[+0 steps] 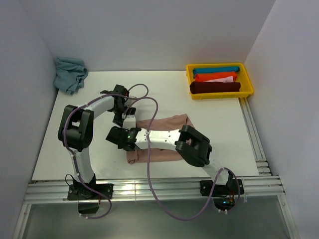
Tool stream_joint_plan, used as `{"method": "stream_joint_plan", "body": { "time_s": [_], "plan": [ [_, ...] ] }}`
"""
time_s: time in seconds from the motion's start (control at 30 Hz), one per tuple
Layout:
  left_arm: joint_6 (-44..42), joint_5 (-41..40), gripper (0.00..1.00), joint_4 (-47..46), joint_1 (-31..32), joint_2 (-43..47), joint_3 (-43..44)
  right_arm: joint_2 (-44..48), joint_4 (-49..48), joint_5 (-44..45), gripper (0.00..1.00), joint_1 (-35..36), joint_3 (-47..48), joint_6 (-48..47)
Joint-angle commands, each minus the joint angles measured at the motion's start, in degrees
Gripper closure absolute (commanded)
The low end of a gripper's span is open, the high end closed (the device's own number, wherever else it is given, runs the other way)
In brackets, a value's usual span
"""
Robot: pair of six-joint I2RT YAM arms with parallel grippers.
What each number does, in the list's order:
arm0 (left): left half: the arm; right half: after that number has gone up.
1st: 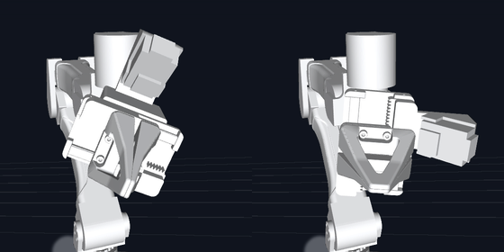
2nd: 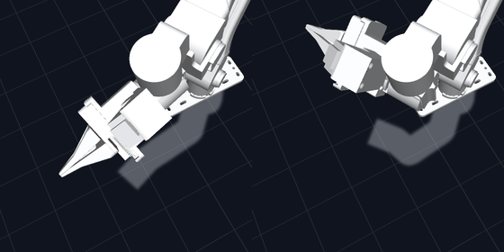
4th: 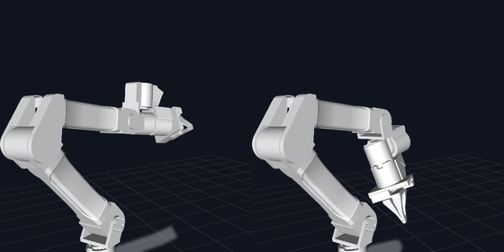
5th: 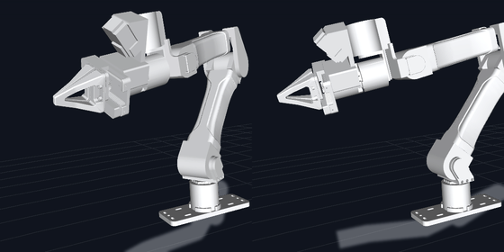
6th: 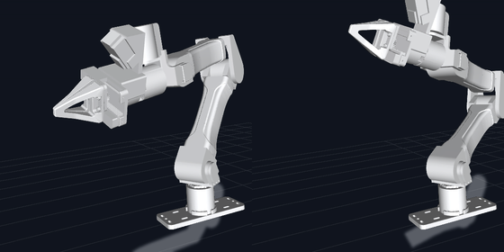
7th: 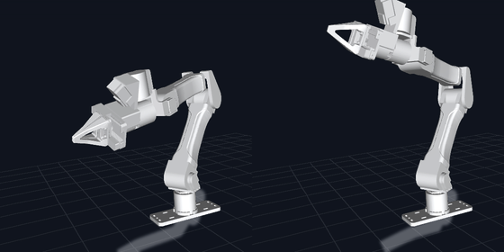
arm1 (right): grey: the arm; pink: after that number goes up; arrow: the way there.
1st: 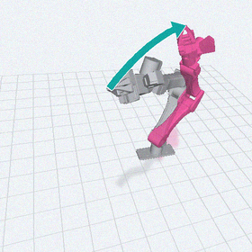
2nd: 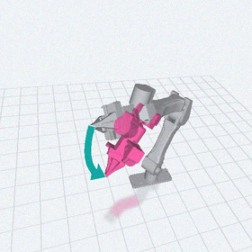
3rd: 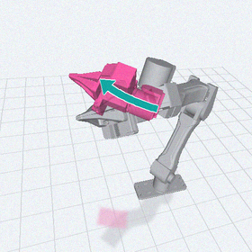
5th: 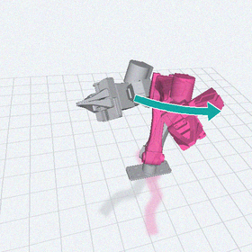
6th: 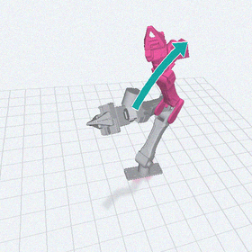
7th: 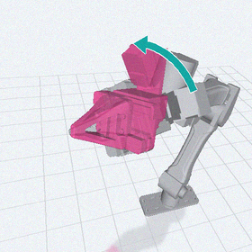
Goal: Roll the t-shirts
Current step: Roll the tshirt
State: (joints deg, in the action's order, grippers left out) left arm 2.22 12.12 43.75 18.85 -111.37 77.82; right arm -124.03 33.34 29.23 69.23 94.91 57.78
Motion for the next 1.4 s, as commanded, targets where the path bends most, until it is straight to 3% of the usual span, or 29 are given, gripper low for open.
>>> {"method": "stream_joint_plan", "body": {
  "time_s": [0.0,0.13,0.3,0.43,0.53,0.73,0.87,1.07,1.37],
  "plan": [
    [-0.90,0.09,0.39,-1.65,0.66,0.28,1.98,-2.97,4.97,1.44,0.40,0.38,3.08,0.23],
    [-0.37,0.54,0.32,-1.12,0.49,2.03,4.17,-4.64,7.43,1.35,0.42,0.29,4.84,0.49],
    [1.03,4.04,0.31,0.37,-1.27,3.79,8.75,-5.00,7.79,0.21,0.55,0.29,3.70,1.19],
    [2.35,9.13,0.30,0.20,-4.60,6.95,10.51,-3.07,2.88,-2.33,0.65,-0.76,-2.51,0.93],
    [4.28,9.69,0.29,-3.22,-8.30,10.89,8.41,0.18,-4.76,-5.50,0.73,-1.82,-8.58,0.23],
    [4.55,6.78,0.30,-16.13,-10.41,20.48,-4.94,7.83,-28.74,-17.00,0.83,-3.93,-22.28,-0.31],
    [6.13,13.34,0.30,-23.16,-13.48,24.35,-14.33,10.91,-46.57,-24.21,0.84,-5.95,-29.16,2.33],
    [4.20,19.60,0.26,-33.46,-16.13,29.54,-24.37,11.79,-62.13,-28.97,0.85,-8.23,-35.84,8.22],
    [2.97,23.92,0.26,-41.45,-16.04,26.74,-31.06,12.59,-74.20,-29.67,0.83,-9.82,-46.92,17.89]
  ]
}}
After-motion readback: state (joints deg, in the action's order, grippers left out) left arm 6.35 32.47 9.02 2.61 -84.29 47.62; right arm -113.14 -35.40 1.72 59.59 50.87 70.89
